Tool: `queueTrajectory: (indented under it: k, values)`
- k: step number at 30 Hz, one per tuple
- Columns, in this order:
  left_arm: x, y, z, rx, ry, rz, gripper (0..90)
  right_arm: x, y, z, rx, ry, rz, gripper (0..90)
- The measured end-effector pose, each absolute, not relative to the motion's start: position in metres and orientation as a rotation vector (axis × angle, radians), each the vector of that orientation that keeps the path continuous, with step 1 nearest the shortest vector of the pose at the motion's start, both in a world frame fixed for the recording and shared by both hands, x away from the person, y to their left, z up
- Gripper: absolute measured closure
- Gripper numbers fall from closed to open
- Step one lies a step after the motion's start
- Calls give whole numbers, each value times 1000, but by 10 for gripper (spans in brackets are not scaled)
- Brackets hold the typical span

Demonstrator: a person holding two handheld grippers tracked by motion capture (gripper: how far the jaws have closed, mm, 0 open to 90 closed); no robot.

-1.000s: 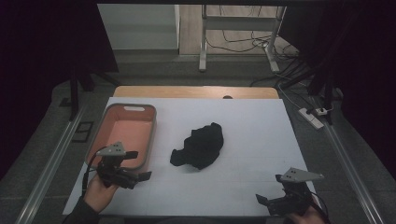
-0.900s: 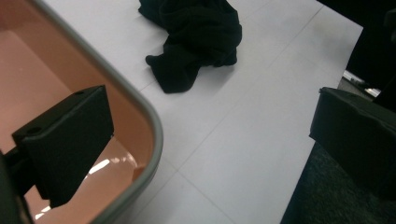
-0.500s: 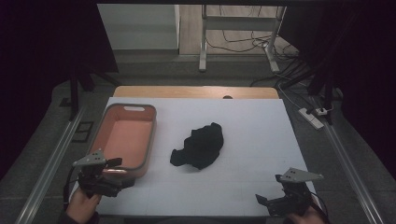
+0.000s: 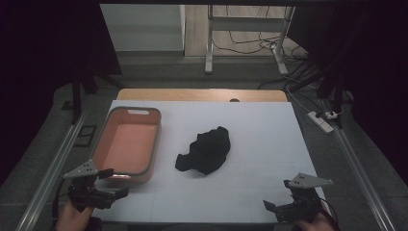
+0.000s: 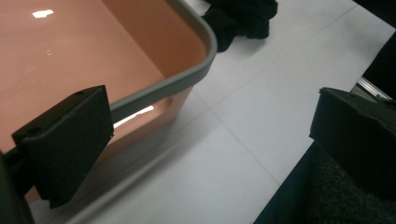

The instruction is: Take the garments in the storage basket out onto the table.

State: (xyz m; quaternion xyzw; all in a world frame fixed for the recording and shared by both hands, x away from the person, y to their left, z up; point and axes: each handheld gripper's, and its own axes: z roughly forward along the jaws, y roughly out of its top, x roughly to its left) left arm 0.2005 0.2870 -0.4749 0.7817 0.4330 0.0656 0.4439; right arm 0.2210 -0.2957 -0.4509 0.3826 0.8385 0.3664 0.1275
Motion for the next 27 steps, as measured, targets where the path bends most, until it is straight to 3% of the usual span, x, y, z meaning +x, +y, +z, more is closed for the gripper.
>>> queueTrajectory:
  k: [27]
  values:
    - [171, 319, -479, 1920, 1192, 283, 0, 221, -296, -451, 1127, 2433, 1077, 0]
